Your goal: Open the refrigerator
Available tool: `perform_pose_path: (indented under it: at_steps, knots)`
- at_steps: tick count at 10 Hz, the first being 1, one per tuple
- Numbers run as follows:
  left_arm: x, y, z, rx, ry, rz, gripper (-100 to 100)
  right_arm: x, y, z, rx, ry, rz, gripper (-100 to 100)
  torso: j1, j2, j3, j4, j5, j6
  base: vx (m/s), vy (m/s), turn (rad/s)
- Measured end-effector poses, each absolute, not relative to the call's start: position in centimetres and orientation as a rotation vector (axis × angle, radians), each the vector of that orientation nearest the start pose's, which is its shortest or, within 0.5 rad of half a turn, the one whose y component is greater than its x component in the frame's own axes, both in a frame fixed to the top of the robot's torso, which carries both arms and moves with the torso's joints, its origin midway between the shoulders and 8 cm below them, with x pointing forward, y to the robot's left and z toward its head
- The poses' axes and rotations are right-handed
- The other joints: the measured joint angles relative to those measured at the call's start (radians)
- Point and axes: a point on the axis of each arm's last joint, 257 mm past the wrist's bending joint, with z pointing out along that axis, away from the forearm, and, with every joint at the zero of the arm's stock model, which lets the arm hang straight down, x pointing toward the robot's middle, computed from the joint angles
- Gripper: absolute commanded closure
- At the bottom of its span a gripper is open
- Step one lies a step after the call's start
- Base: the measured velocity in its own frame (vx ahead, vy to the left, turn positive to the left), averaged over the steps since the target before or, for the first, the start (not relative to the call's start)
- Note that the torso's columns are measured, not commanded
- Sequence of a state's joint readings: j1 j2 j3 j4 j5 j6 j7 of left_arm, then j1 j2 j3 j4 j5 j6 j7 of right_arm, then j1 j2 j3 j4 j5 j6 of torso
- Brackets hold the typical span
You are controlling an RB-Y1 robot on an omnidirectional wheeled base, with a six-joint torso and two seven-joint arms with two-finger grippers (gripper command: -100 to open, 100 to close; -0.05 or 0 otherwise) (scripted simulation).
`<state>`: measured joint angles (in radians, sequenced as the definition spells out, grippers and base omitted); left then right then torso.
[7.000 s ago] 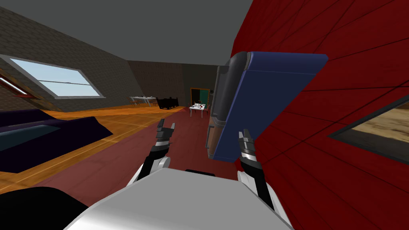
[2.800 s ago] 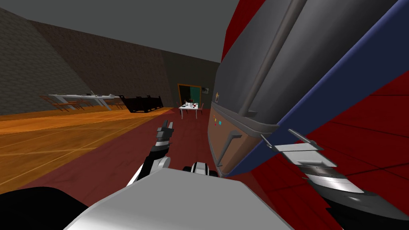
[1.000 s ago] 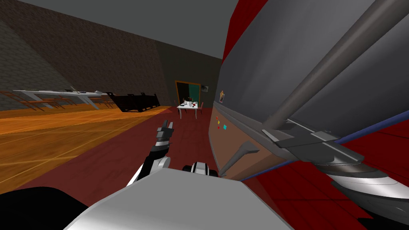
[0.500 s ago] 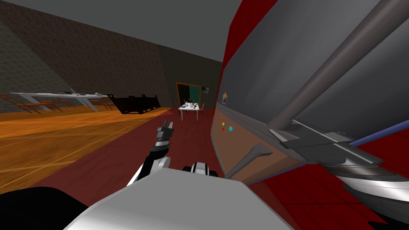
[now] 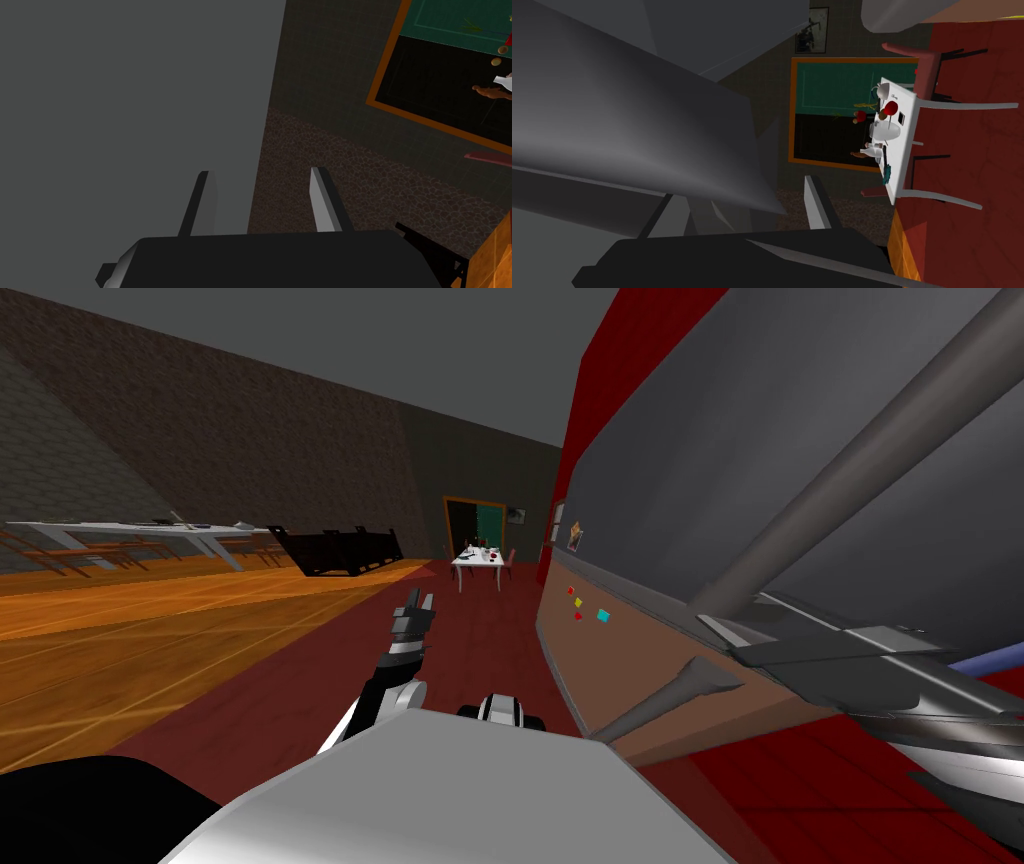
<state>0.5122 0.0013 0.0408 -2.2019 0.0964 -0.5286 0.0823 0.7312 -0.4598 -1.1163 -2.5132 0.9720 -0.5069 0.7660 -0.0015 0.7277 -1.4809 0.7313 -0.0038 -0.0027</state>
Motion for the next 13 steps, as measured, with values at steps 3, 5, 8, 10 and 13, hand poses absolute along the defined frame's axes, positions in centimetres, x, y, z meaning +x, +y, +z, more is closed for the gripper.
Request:
perform_pose_path:
  at_steps: [3, 5, 8, 10, 13]
  knots:
    - [34.7, 31.0, -0.8, -0.793, 0.559, -1.374, 0, 26.3, -42.7, 12.1, -0.999, 0.945, -1.256, 100, -0.004, 0.002, -0.001, 0.001, 0.002, -0.001, 0.048, 0.31, -0.01]
    - [34.7, 31.0, -0.8, -0.793, 0.559, -1.374, 0, 25.7, -44.1, 12.3, -0.988, 0.965, -1.287, 100, -0.003, 0.003, 0.001, 0.001, 0.001, 0.0, 0.045, 0.283, -0.018]
    - [34.7, 31.0, -0.8, -0.793, 0.559, -1.374, 0, 25.2, -46.5, 12.5, -0.967, 0.995, -1.336, 100, -0.001, 0.005, 0.003, 0.002, 0.001, 0.003, 0.03, 0.25, -0.009]
    - [34.7, 31.0, -0.8, -0.793, 0.559, -1.374, 0, 24.6, -47.7, 12.7, -0.952, 1.011, -1.37, 100, 0.002, 0.01, 0.007, 0.003, 0.0, 0.006, 0.045, 0.302, -0.004]
    - [34.7, 31.0, -0.8, -0.793, 0.559, -1.373, 0, 24.1, -48.7, 12.8, -0.93, 1.034, -1.388, 100, -0.002, 0.009, 0.007, 0.005, 0.001, 0.005, 0.132, 0.209, -0.028]
